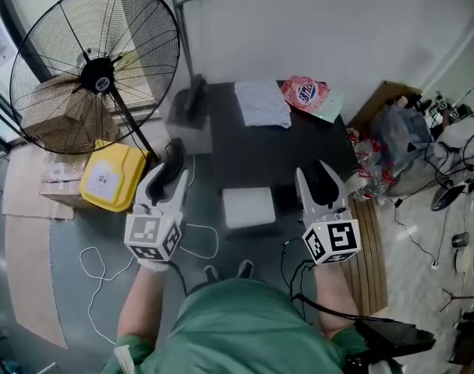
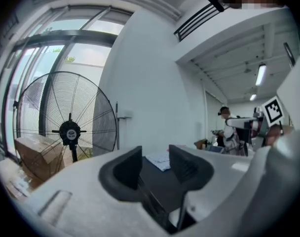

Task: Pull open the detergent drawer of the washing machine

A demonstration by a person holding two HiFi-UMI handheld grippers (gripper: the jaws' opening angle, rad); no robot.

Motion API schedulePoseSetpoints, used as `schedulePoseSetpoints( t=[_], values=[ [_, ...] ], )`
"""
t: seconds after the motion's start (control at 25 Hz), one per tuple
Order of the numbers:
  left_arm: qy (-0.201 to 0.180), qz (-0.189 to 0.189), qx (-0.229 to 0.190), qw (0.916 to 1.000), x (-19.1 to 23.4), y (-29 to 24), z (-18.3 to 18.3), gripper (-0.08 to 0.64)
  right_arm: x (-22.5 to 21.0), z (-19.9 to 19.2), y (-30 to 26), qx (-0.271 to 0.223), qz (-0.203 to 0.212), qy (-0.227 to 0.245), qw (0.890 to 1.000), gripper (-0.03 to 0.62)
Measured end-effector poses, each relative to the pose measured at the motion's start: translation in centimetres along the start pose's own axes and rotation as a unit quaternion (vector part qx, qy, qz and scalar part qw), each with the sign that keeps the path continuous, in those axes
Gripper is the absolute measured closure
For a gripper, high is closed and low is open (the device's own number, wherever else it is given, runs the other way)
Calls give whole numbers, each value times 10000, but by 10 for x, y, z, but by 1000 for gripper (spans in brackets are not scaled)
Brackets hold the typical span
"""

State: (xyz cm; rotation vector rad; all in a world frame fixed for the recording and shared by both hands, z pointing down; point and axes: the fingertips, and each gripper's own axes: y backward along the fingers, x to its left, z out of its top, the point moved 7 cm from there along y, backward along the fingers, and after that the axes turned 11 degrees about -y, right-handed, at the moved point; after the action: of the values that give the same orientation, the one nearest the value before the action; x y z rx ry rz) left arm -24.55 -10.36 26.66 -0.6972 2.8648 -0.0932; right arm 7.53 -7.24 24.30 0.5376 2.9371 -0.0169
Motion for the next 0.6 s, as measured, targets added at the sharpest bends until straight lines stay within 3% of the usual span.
schedulePoseSetpoints(
  t=[0.28,0.6],
  values=[
    [-379,191,-262,9988,2,-3,19,391,1,7,0,-249,-65,435,9987,442],
    [-335,104,-262,9990,6,-5,10,391,7,1,-3,-205,-117,706,9972,442]
  ],
)
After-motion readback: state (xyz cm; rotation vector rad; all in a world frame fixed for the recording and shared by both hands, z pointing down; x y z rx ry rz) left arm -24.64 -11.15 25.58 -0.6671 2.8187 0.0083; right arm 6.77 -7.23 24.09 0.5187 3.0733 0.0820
